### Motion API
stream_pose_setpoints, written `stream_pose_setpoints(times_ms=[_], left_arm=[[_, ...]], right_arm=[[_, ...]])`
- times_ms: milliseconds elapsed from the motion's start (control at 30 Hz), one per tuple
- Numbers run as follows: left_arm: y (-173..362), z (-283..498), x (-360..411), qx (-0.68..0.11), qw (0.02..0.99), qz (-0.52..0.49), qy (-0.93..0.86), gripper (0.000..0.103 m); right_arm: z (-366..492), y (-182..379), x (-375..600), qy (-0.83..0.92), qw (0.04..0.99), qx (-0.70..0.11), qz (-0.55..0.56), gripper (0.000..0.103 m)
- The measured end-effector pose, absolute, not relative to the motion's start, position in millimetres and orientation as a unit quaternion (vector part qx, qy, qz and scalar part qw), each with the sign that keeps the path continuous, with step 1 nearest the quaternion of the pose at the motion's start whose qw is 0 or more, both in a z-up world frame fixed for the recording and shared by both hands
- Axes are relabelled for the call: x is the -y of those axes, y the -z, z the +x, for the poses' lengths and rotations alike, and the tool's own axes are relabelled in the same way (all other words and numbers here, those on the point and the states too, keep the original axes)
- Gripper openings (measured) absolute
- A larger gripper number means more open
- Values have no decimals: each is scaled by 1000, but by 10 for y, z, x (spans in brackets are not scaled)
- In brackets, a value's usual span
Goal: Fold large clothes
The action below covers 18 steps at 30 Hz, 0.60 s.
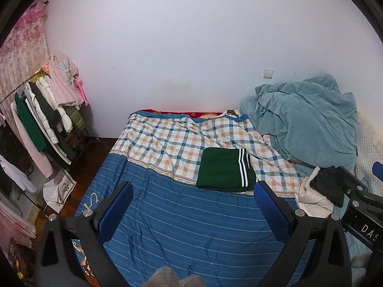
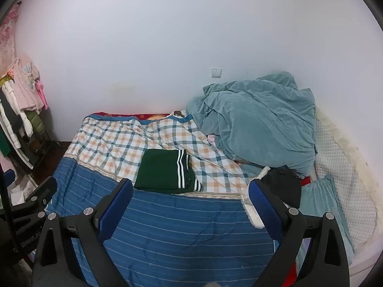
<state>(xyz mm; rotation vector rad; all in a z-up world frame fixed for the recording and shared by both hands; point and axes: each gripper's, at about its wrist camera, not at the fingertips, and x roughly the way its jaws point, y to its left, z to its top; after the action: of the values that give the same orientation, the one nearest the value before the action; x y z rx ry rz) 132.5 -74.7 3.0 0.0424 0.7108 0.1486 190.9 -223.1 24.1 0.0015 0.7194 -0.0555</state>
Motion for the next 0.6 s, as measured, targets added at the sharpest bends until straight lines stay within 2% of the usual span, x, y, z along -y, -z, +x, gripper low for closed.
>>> stream_pose_setpoints(times_ms=[600], left_arm=[[-88,1437,731,-349,934,14,-78,103]], right_arm=[[2042,-208,2228,11,932,-361,7,99]])
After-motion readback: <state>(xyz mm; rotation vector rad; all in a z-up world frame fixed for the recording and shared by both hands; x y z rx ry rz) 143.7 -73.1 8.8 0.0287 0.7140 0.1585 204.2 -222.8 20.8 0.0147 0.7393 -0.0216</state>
